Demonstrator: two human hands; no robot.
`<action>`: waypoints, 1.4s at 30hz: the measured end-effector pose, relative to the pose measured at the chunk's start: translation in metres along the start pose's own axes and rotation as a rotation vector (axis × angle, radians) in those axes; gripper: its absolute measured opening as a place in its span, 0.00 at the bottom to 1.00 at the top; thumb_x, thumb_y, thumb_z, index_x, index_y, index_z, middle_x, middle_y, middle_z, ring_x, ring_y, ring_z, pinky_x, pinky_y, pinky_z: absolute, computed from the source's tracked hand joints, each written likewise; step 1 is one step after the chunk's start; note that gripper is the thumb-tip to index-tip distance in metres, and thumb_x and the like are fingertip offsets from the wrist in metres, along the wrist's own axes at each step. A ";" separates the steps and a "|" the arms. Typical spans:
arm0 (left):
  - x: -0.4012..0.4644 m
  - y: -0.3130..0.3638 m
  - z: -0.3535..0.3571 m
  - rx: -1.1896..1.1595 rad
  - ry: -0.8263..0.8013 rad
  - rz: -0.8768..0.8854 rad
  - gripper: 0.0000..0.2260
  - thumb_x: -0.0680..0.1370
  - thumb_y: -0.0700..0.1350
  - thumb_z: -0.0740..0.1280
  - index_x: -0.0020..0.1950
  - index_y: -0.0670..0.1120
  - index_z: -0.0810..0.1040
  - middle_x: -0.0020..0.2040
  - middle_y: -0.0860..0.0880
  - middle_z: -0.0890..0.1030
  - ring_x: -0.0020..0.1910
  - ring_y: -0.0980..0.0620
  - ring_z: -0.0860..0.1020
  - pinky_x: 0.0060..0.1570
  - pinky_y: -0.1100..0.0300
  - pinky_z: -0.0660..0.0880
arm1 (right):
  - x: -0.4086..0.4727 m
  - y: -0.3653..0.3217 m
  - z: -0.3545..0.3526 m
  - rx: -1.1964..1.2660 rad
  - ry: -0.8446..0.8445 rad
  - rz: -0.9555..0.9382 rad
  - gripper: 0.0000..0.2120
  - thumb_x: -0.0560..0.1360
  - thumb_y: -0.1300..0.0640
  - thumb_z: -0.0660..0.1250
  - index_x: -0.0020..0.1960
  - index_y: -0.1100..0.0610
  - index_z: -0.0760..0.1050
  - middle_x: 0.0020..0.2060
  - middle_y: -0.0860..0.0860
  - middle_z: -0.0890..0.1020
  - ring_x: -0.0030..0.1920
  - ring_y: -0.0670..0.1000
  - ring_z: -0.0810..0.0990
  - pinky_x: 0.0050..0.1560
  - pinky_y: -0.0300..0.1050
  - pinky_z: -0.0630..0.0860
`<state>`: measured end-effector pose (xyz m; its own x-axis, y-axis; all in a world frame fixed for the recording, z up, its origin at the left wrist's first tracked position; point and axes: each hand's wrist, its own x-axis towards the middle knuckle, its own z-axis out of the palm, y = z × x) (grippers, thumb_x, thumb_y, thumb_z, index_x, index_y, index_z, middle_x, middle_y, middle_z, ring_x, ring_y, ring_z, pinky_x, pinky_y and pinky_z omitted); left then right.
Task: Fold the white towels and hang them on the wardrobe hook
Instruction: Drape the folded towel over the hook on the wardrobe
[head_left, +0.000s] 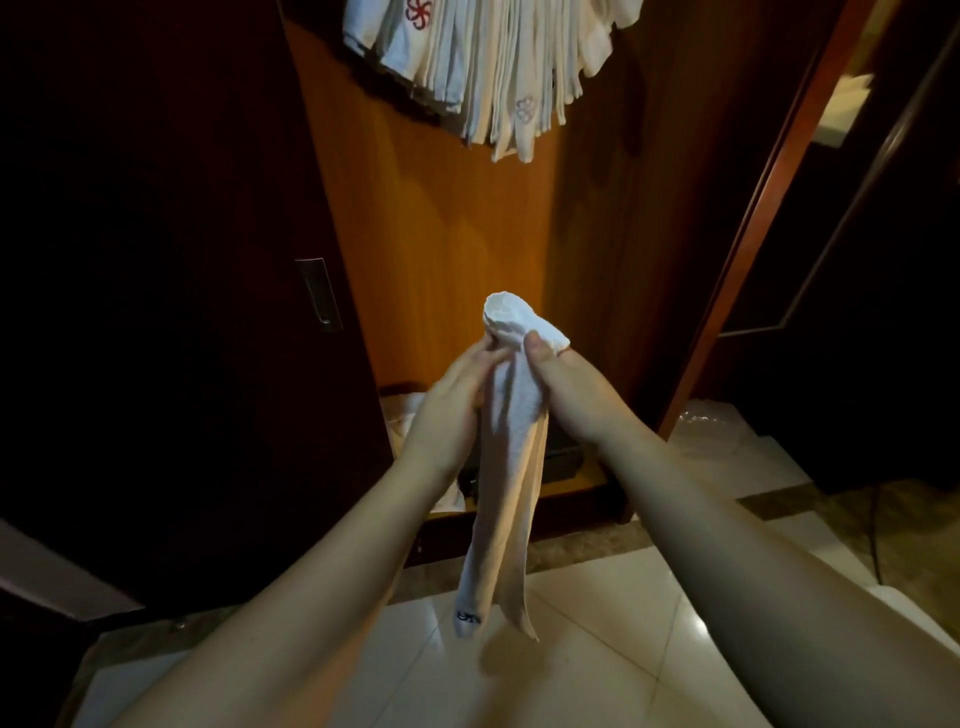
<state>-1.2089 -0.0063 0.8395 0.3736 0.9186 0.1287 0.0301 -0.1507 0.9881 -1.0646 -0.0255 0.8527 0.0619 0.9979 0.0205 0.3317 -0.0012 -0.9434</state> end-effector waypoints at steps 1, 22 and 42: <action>0.005 0.003 -0.004 0.042 0.088 0.041 0.15 0.84 0.47 0.59 0.71 0.51 0.72 0.60 0.62 0.75 0.60 0.67 0.75 0.50 0.71 0.74 | 0.002 -0.006 -0.004 -0.025 -0.011 -0.030 0.22 0.81 0.37 0.53 0.53 0.50 0.80 0.48 0.52 0.85 0.50 0.50 0.83 0.52 0.44 0.77; 0.042 0.120 -0.076 1.329 -0.230 0.612 0.13 0.80 0.56 0.64 0.48 0.47 0.80 0.58 0.48 0.78 0.57 0.50 0.74 0.53 0.51 0.75 | 0.007 -0.067 -0.064 -0.254 -0.172 -0.225 0.22 0.74 0.36 0.54 0.50 0.48 0.80 0.53 0.51 0.84 0.54 0.49 0.82 0.62 0.46 0.75; 0.030 0.103 -0.073 -0.193 -0.341 -0.058 0.37 0.55 0.59 0.84 0.60 0.47 0.80 0.55 0.48 0.85 0.54 0.50 0.84 0.48 0.59 0.81 | 0.026 -0.128 -0.038 0.120 0.050 -0.414 0.23 0.81 0.38 0.51 0.55 0.49 0.79 0.52 0.51 0.86 0.55 0.50 0.85 0.61 0.53 0.80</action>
<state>-1.2625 0.0329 0.9511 0.6639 0.7446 0.0694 -0.1030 -0.0009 0.9947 -1.0693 -0.0021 0.9862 -0.0063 0.9083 0.4183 0.2265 0.4087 -0.8841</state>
